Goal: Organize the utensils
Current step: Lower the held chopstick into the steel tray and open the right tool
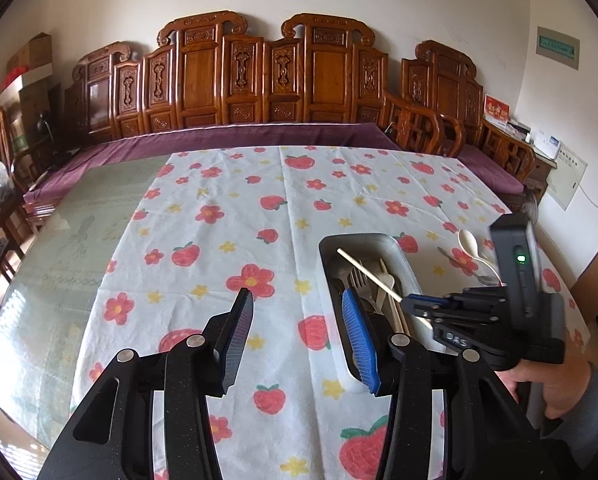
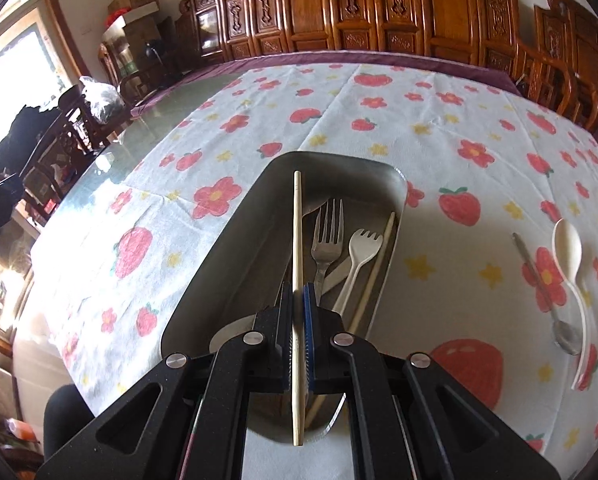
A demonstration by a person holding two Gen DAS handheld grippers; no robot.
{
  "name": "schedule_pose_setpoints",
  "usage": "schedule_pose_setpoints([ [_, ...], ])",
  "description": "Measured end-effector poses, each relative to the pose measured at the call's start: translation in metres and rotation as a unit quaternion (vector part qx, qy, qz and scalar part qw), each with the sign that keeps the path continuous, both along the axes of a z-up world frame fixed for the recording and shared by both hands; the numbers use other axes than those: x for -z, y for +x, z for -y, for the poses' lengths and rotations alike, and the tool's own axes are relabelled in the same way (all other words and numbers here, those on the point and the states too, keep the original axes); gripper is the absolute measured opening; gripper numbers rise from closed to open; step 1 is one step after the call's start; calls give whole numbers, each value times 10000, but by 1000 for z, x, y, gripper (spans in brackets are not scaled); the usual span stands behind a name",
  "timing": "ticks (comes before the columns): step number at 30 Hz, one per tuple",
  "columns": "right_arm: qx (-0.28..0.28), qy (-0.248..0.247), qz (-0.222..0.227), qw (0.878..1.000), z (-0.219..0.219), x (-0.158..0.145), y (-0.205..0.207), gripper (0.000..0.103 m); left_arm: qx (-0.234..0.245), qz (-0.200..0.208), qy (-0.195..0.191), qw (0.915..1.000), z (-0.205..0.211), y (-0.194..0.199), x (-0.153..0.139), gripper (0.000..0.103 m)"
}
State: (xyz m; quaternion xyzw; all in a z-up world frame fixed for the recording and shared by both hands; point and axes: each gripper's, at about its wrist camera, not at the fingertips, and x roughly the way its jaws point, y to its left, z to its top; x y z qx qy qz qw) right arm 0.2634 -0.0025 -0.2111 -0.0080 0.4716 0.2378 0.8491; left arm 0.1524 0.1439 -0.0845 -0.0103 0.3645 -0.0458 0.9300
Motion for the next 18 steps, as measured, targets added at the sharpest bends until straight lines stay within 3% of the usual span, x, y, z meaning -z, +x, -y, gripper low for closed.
schedule_pose_setpoints([
  [7,143,117,-265,9995,-12,15,12,6,14,-34,8,10000,-1,0,2,44],
  [18,-63,275,-474,9985,-25,22,14,8,60,-81,54,9999,7,0,6,44],
])
